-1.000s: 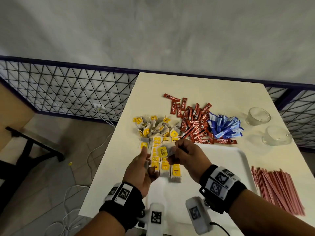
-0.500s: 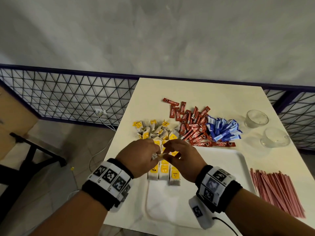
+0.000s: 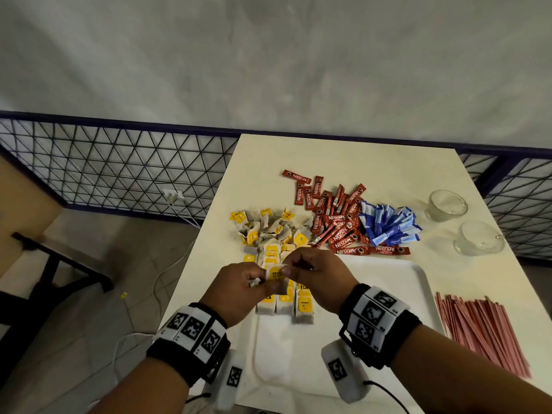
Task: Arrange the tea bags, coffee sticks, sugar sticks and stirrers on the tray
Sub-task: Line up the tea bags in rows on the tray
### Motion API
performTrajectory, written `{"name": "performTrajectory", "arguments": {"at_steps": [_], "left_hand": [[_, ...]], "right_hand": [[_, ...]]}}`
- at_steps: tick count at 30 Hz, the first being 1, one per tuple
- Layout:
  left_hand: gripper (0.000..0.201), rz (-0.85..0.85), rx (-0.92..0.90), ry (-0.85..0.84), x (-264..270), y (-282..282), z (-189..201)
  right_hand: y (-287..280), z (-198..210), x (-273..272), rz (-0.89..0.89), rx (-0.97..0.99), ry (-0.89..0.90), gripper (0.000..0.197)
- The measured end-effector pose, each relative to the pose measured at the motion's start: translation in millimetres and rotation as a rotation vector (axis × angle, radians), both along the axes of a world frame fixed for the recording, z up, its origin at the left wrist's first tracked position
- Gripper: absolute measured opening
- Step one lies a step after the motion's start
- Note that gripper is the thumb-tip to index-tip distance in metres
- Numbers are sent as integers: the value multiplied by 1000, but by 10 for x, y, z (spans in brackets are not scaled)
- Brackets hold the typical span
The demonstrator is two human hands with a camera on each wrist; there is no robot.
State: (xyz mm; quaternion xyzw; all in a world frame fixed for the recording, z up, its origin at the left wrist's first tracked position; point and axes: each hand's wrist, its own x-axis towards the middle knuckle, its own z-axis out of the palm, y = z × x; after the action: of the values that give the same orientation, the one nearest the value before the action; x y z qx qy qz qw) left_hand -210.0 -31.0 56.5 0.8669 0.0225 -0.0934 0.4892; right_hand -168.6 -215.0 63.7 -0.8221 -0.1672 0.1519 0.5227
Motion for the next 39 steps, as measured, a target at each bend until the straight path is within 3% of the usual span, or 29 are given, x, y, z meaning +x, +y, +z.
{"name": "performTrajectory", "arguments": {"at_steps": [3,5,7,9,12,16,21,32,35,39], "left_hand": [[10,56,-127,9,-32,-36,-24],[25,158,-320,-5,-52,-46,-40],[33,155,-353,-4,-54,-70,-47],[21,83,-214,-4,-32,-96,-77],[32,-2,-103,42,-2,-85,-194],[21,-16,103,174,22,-107,-536],[27,-41,305,303,10,-222,-811],[24,-46,516,296,68,-383,-929],[13,42,500,301,50,-392,-931],[18,85,468,306,13,-407,-919]], "right_hand": [[-19,-21,-11,8,-39,18,21],[-34,-22,-9,25,-57,27,19],[-43,-9,4,44,-76,29,18],[-43,-16,22,40,-98,19,18],[-45,-93,43,7,-131,22,16],[-153,-354,-4,3,-338,-2,5],[-323,-707,-93,88,-579,-29,19],[-355,-951,-168,130,-640,-25,32],[-362,-973,-181,139,-651,-36,31],[-359,-969,-197,134,-640,-39,30]]}}
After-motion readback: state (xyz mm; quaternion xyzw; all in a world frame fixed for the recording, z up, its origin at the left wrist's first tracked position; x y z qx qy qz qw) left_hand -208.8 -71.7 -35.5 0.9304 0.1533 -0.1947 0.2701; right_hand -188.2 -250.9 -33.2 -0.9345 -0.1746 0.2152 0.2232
